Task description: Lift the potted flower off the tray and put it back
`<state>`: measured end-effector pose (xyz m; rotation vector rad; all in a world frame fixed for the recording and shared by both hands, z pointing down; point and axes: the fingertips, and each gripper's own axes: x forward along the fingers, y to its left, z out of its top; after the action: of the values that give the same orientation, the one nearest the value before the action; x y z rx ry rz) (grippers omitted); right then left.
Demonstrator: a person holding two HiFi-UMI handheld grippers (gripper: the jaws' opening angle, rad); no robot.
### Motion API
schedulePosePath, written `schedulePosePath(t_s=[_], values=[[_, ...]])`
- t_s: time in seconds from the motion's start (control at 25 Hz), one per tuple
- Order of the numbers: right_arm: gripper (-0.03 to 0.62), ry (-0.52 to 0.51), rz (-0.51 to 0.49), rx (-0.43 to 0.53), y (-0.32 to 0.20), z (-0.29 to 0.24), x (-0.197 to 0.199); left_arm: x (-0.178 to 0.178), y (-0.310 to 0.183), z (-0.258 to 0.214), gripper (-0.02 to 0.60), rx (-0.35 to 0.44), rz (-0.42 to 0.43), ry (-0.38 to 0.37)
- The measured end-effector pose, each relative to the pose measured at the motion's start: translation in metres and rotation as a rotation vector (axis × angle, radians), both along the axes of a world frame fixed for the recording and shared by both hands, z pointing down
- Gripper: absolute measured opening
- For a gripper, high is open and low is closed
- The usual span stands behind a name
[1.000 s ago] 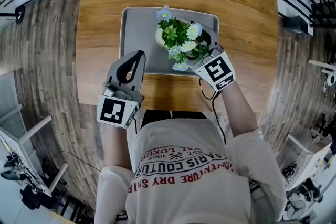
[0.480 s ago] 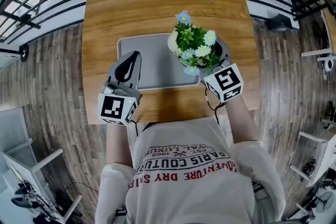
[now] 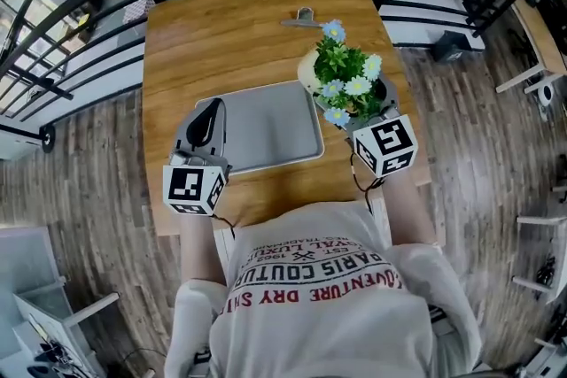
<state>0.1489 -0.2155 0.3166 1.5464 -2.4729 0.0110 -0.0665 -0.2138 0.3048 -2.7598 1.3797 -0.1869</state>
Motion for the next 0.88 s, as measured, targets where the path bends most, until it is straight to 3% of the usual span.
schedulePosePath(t_s=[0.28, 0.68, 0.88], values=[[0.479, 0.006, 0.037, 0.027, 0.003, -0.011, 0.011, 0.001, 0.008, -0.013, 0.012, 0.037, -0.006, 0.001], [0.479, 0.001, -0.023, -0.017, -0.003, 0.006, -0.012, -0.007, 0.015, -0.01, 0.012, 0.021, -0.012, -0.015], [0.477, 0.014, -0.093, -0.042, -0.006, 0.02, -0.02, 0.01, 0.022, -0.01, 0.012, 0.008, 0.008, -0.038]])
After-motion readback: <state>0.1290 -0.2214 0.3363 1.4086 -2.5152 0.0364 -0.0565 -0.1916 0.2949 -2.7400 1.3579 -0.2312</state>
